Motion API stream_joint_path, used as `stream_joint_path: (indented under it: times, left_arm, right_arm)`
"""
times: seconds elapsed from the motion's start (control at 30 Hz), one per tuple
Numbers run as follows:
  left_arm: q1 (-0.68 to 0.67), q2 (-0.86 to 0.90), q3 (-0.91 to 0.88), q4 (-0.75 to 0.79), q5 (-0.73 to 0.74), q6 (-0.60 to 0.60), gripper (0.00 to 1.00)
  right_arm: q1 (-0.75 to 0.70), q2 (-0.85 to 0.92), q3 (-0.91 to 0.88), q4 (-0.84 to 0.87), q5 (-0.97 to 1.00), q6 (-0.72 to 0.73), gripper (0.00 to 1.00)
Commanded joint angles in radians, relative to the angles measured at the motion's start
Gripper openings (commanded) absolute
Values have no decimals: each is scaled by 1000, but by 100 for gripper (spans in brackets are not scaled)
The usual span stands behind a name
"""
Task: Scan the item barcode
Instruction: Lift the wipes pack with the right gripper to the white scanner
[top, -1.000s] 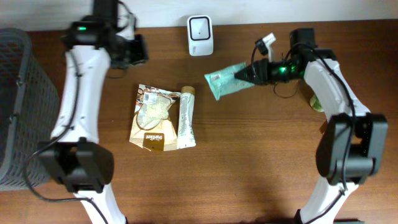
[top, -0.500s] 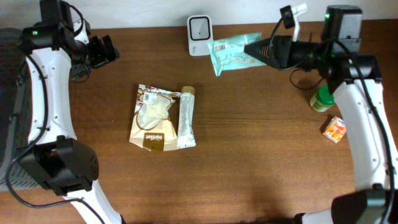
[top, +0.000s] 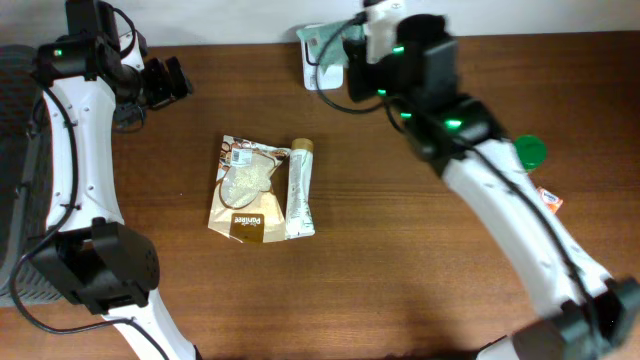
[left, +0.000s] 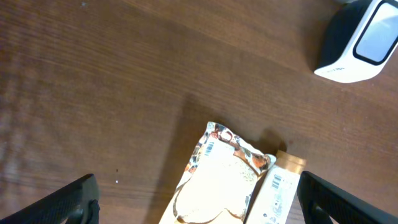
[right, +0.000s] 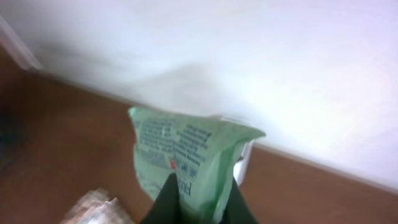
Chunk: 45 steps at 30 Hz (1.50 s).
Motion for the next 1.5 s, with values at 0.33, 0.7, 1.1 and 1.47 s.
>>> stream_joint_path:
  times: [0.33, 0.7, 1.1, 1.47]
  left_arm:
    - [3, 4, -3, -1, -7, 5, 99]
    - [3, 4, -3, -1, -7, 5, 99]
    - [3, 4, -3, -1, -7, 5, 99]
    - [3, 4, -3, -1, -7, 5, 99]
  right_arm:
    - [35, 495, 6, 845, 324, -983, 4]
    - [-7, 635, 7, 986, 230, -1062, 4]
    - [-8, 672, 7, 989, 219, -1096, 4]
    - [34, 665, 6, 1133, 218, -1095, 4]
